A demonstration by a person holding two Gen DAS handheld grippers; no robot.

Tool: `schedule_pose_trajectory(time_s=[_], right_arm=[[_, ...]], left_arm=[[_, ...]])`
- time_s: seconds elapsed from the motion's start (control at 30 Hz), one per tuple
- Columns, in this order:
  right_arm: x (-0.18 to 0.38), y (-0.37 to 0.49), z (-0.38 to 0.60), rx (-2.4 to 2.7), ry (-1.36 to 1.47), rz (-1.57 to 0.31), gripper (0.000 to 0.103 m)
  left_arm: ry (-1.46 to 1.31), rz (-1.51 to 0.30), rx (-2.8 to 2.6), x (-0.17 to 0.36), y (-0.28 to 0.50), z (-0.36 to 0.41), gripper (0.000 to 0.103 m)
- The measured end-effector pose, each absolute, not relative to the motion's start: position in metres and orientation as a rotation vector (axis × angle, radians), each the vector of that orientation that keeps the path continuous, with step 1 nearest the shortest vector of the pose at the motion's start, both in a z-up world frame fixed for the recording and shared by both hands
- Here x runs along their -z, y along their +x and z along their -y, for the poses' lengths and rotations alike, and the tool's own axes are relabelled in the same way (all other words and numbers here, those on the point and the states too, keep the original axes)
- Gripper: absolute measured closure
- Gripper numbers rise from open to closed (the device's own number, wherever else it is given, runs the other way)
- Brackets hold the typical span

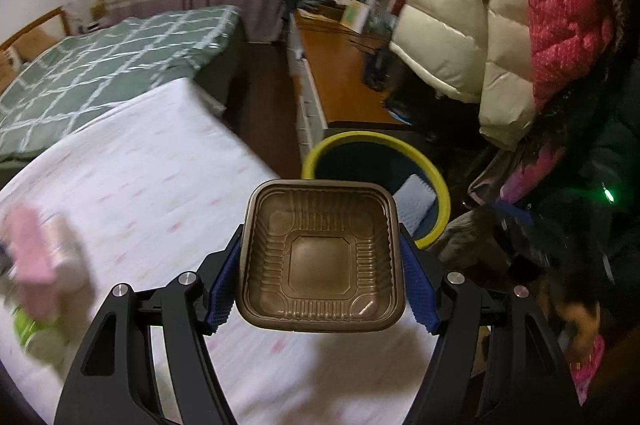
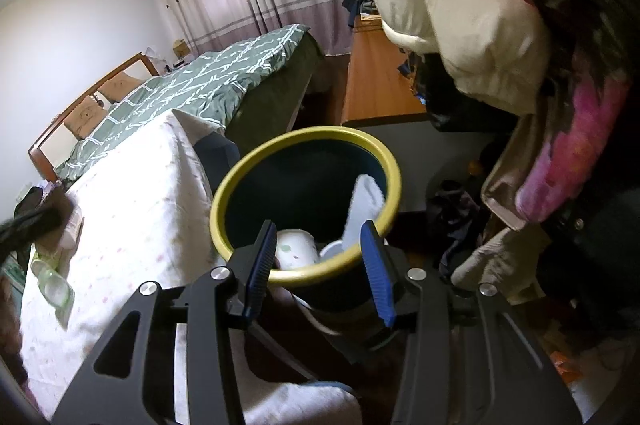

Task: Collect trash
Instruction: 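Carry the foil tray with the left gripper into the bin and release, then move both tools back over the table toward the remaining items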

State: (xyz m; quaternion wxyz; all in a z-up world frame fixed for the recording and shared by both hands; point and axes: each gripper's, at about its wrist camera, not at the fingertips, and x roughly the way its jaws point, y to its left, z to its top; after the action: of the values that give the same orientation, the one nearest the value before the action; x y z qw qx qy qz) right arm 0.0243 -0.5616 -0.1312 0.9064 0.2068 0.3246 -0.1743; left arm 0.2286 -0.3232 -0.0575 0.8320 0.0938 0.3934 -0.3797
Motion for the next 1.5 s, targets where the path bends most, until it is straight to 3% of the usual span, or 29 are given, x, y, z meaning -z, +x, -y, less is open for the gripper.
schedule_pose_trajectory(time_s=[0.3, 0.5, 0.67, 1.1, 1.5], right_arm=[[0.137, -0.01, 0.586, 0.41, 0.474, -0.649, 0.058], [0.142, -0.014, 0.594, 0.432, 0.489, -0.659, 0.057], [0.141, -0.015, 0.594, 0.435, 0.489, -0.663, 0.057], [0.14, 0.0, 0.571, 0.388, 0.449, -0.695, 0.056], [0.131, 0.045, 0.485, 0.196, 0.324, -0.745, 0.055]], left_arm=[[0.281, -0.884, 0.871, 0.091, 0.251, 0.448, 0.033], [0.307, -0.91, 0.872, 0.113, 0.259, 0.492, 0.032], [0.303, -0.902, 0.842, 0.12, 0.264, 0.499, 0.017], [0.204, -0.781, 0.741, 0.067, 0.236, 0.38, 0.006], [0.045, -0.72, 0.471, 0.049, 0.201, 0.18, 0.005]])
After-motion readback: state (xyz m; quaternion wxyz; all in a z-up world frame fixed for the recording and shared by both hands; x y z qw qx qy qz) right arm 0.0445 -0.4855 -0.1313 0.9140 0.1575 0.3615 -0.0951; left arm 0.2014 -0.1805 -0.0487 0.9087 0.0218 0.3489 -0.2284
